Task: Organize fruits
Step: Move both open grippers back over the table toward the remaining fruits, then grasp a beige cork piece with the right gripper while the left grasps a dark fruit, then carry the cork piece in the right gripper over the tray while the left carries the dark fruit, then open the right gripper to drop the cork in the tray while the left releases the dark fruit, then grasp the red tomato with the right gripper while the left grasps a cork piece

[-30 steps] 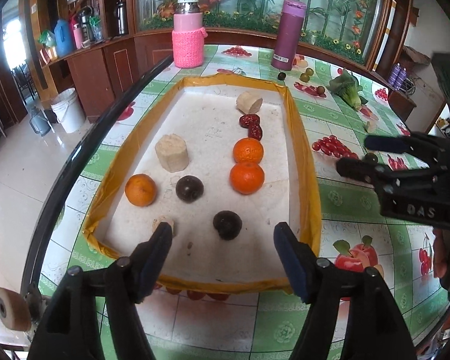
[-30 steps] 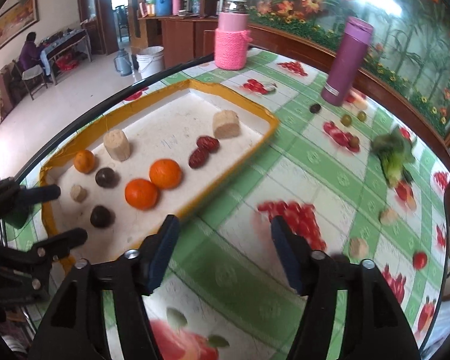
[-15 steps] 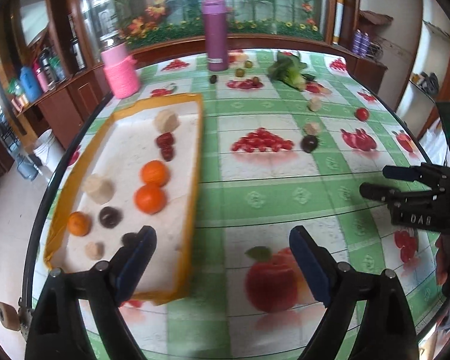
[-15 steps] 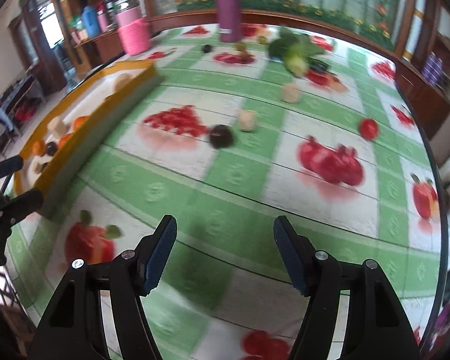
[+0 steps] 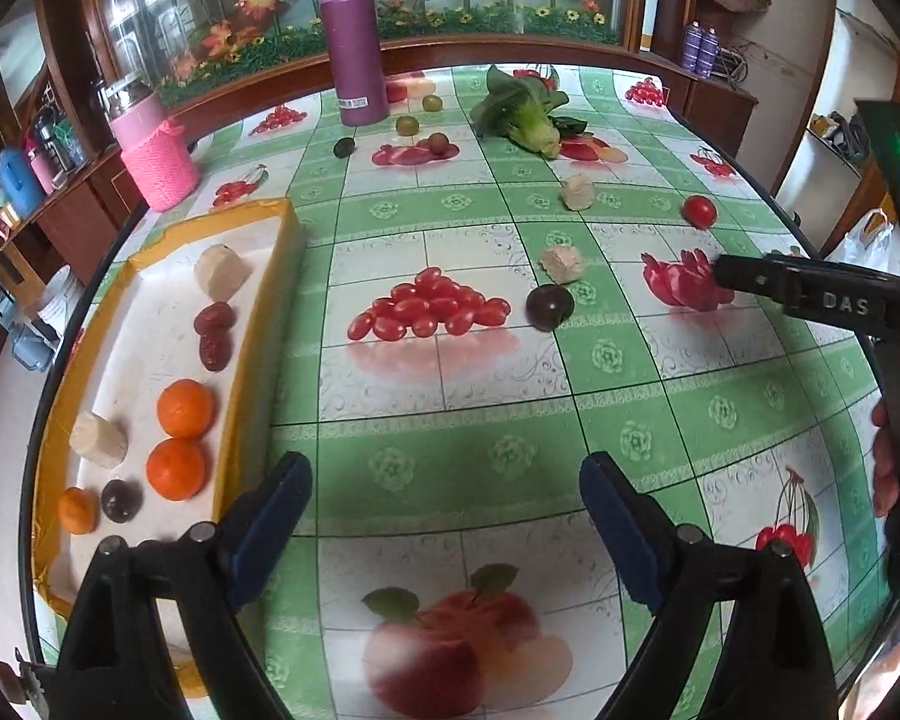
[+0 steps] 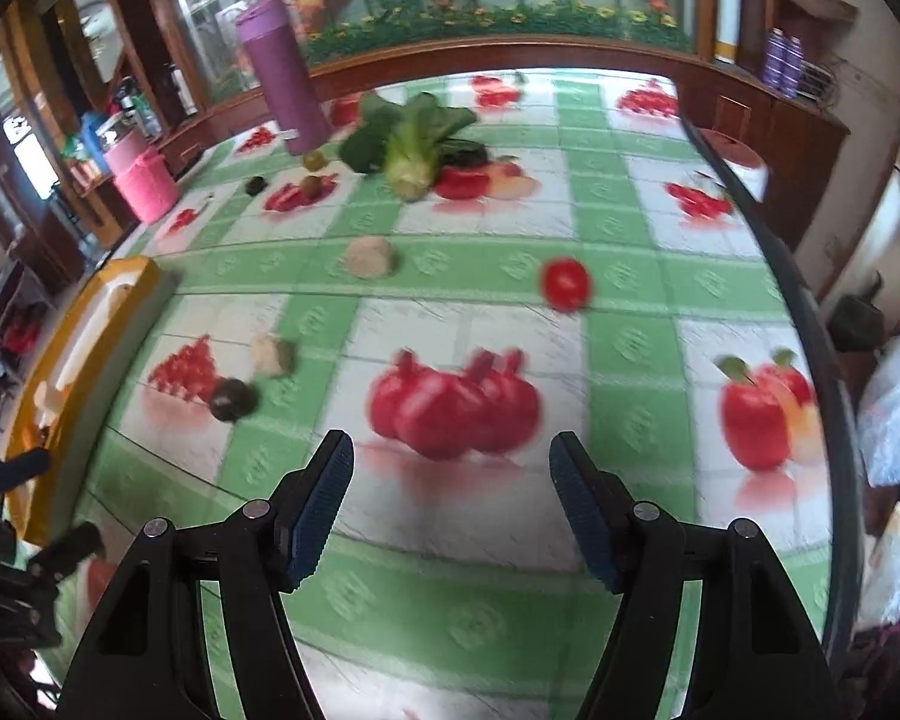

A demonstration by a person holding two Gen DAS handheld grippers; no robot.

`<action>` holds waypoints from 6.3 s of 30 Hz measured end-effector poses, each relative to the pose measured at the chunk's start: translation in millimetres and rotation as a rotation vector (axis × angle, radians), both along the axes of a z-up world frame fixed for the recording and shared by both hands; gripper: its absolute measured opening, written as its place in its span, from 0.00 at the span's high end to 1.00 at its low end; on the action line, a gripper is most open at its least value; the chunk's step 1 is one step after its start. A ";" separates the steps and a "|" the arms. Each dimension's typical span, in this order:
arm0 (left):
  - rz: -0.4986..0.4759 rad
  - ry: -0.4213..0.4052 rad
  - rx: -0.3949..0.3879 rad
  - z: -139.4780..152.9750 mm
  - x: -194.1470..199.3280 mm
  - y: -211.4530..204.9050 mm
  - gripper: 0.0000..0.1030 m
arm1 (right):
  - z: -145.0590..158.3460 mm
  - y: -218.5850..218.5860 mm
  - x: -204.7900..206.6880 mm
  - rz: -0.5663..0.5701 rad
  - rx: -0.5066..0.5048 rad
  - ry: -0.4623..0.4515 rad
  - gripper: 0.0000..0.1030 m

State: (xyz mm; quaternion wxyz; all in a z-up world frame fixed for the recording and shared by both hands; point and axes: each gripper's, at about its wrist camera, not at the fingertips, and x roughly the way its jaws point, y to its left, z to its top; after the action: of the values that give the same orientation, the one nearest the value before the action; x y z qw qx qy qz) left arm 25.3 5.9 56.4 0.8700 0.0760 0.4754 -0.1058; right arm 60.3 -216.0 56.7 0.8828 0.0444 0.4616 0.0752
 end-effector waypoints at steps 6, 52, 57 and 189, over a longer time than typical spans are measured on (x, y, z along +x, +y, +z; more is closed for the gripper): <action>0.011 0.021 0.019 -6.4 -2.5 7.7 0.10 | -11.5 55.0 36.8 0.137 0.021 0.000 0.35; -0.005 0.083 -0.178 -33.2 59.5 -24.1 0.73 | -37.7 45.5 51.0 0.156 -0.144 0.006 0.77; -0.018 0.089 -0.222 -27.7 47.1 -12.4 0.73 | -22.2 39.2 35.8 0.144 -0.125 -0.026 0.77; 0.175 -0.096 -0.091 23.3 -23.5 106.7 0.06 | -3.0 124.0 -37.6 0.238 -0.012 0.026 0.34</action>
State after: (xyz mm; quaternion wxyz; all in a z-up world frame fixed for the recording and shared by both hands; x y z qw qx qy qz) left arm 1.8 112.6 79.8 0.9003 -0.0002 0.4328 -0.0471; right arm 22.8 -92.0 53.7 0.8617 -0.0151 0.4757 0.1760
